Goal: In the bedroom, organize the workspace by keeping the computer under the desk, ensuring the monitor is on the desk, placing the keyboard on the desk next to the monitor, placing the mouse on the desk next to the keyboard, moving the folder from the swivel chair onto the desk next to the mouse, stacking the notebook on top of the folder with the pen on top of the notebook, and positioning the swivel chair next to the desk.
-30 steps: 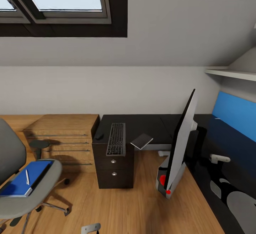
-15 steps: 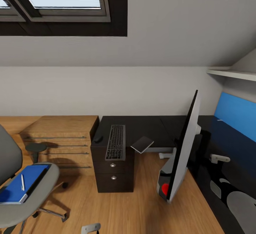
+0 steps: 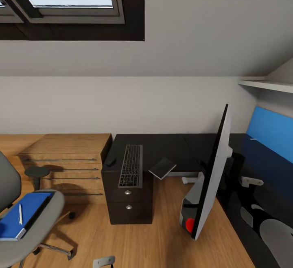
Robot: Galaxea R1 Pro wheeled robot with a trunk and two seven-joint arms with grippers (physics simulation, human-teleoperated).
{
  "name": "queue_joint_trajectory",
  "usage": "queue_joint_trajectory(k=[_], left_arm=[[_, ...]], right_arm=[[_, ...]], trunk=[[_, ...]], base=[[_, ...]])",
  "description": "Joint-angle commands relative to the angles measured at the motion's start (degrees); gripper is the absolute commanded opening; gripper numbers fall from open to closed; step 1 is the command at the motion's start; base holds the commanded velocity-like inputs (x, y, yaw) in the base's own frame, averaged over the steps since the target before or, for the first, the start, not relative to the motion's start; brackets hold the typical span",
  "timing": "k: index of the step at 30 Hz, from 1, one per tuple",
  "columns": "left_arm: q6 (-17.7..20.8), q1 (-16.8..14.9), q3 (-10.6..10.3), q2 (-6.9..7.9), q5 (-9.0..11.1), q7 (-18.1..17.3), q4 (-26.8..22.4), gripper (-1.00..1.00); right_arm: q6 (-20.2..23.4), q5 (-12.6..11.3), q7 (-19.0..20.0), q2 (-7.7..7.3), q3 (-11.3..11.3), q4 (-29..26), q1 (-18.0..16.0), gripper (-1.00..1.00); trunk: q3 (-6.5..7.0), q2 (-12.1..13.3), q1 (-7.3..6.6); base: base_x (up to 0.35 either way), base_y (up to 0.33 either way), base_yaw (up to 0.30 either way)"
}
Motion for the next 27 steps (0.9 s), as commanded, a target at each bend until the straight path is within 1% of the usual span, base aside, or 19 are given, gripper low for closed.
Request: queue_joint_trajectory(k=[1,5,13,27], left_arm=[[-0.26,-0.05,-0.49,0.03,0.56,0.35,0.03,1.00],[-0.25,-0.05,-0.50,0.03,0.56,0.35,0.03,1.00],[-0.27,-0.05,-0.47,0.03,0.56,0.35,0.03,1.00],[-0.27,-0.05,-0.48,0.03,0.56,0.35,0.03,1.00]], right_arm=[[-0.18,0.25,0.38,-0.01,-0.51,0.06,-0.05,1.00],[-0.19,0.25,0.37,-0.01,-0.51,0.06,-0.05,1.00],[-0.25,0.31,0.37,-0.01,-0.47,0.06,-0.08,1.00],[-0.36,0.32,0.35,-0.05,-0.43,0.02,-0.05,1.00]], trunk=[[-0.07,-0.04,0.01],[-0.07,-0.04,0.01],[-0.07,-0.04,0.01],[-0.07,-0.04,0.01]], base=[[0.031,-0.010,0.000],[0.061,-0.020,0.000],[0.169,-0.086,0.000],[0.009,-0.005,0.000]])
